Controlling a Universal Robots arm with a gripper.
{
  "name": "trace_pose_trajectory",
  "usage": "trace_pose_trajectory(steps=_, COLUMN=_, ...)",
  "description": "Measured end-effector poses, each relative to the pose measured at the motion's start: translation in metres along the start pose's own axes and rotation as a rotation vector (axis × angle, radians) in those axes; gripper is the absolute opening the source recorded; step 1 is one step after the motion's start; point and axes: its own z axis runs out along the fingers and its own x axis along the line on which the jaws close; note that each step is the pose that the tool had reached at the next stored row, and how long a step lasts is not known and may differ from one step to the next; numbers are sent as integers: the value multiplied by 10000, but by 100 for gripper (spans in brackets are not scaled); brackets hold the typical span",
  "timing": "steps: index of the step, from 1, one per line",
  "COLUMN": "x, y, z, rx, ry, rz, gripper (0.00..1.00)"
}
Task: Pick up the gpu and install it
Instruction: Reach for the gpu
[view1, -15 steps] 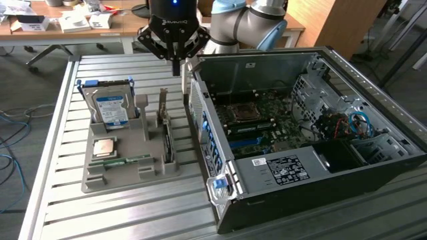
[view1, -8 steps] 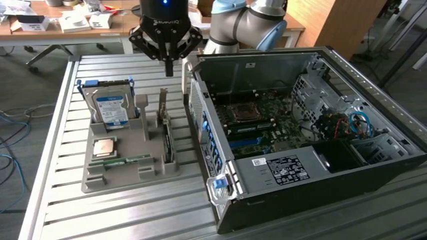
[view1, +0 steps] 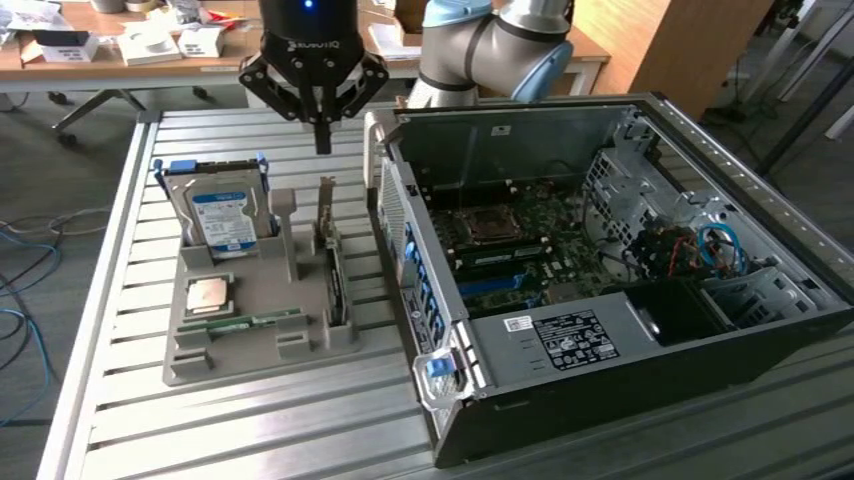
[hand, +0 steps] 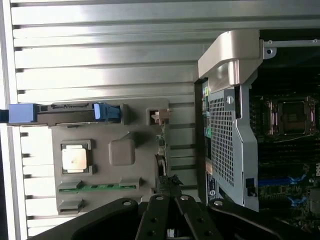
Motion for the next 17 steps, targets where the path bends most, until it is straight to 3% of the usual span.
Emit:
trace_pose_trajectory(steps=10, x=33, y=-4, z=2, rx=0, ry=0, rz=1, gripper=11)
trace_pose_trajectory(steps=17, x=24, y=-106, z=-3, rx=0, ry=0, rz=0, gripper=11)
